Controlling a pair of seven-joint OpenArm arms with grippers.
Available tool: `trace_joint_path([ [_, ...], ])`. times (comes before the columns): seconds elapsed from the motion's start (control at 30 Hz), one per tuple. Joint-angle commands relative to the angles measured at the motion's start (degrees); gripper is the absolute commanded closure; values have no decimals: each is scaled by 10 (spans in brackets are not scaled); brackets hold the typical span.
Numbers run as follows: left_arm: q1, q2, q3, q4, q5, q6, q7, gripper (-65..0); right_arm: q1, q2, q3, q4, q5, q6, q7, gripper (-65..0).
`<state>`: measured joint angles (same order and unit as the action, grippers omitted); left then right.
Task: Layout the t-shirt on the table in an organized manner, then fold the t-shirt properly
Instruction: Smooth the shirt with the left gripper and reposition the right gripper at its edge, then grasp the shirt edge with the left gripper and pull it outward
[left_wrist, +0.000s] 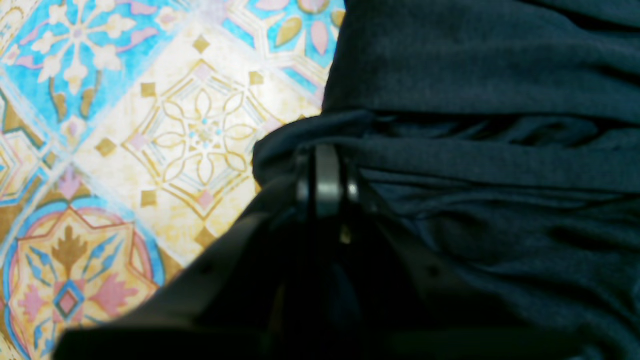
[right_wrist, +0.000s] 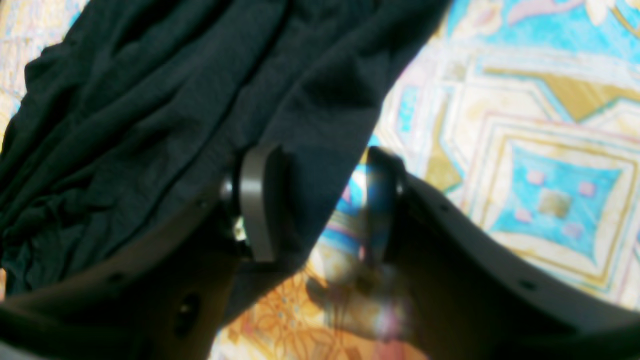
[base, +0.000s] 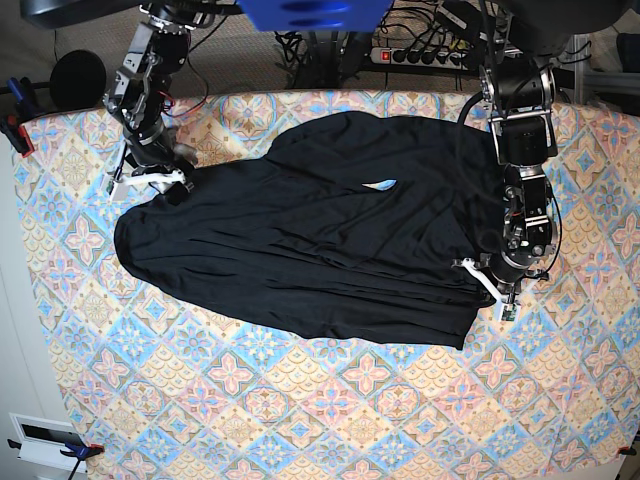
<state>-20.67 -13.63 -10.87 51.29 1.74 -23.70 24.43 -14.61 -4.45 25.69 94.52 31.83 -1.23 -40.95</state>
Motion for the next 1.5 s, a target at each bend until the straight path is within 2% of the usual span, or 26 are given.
trace_joint_path([
  [0.0, -4, 3, 3, 1, 5, -13, 28, 0, -6, -2, -2, -15, -11, -14, -45, -265],
  [0.17, -3, 3, 3, 1, 5, -13, 30, 0, -6, -2, -3, -17, -7, -14, -45, -263],
  [0.3, 1, 3, 3, 1, 4, -13, 30, 0, -6, 1, -3, -46, 49, -14, -45, -248],
  [0.37, 3, 3, 3, 1, 4, -13, 30, 0, -6, 2, -3, -75, 74, -13, -45, -179],
  [0.4, 3, 3, 3, 1, 4, -14, 30, 0, -6, 2, -3, -89, 79, -11, -45, -124],
  [0.47, 3, 3, 3, 2, 4, -15, 30, 0, -6, 2, -3, -108, 79, 14, -45, 0],
  [0.5, 3, 3, 3, 3, 4, -16, 30, 0, -6, 2, -3, -118, 79, 29, -45, 0],
  [0.57, 3, 3, 3, 28, 4, -16, 38, -1, -6, 2, -3, -128, 79, 35, -45, -8],
  [0.67, 3, 3, 0, 91, -10, -23, 97, -36, -6, 2, -3, -127, 79, 35, -45, 0],
  [0.77, 3, -6, 2, 153, -92, -56, 176, -139, -6, 2, -3, -125, 79, 35, -45, 0],
  [0.9, 3, -36, 4, 224, -194, -83, 279, -270, -6, 2, -3, -125, 79, 35, -45, 0],
  [0.97, 3, -58, 3, 255, -247, -86, 319, -313, -6, 2, -2, -125, 79, 35, -45, 0],
  [1.17, 20, -141, -2, 266, -415, -87, 423, -310, -6, 2, -2, -124, 79, 36, -45, 0],
  [1.23, 60, -172, -17, 266, -493, -87, 459, -310, -6, 2, -2, -124, 79, 36, -45, 0],
  [1.33, 143, -211, -43, 266, -592, -87, 482, -313, -6, 2, -2, -124, 79, 36, -45, 0],
  [1.47, 264, -246, -76, 266, -673, -87, 483, -314, -6, 2, -2, -124, 79, 36, -45, 0],
])
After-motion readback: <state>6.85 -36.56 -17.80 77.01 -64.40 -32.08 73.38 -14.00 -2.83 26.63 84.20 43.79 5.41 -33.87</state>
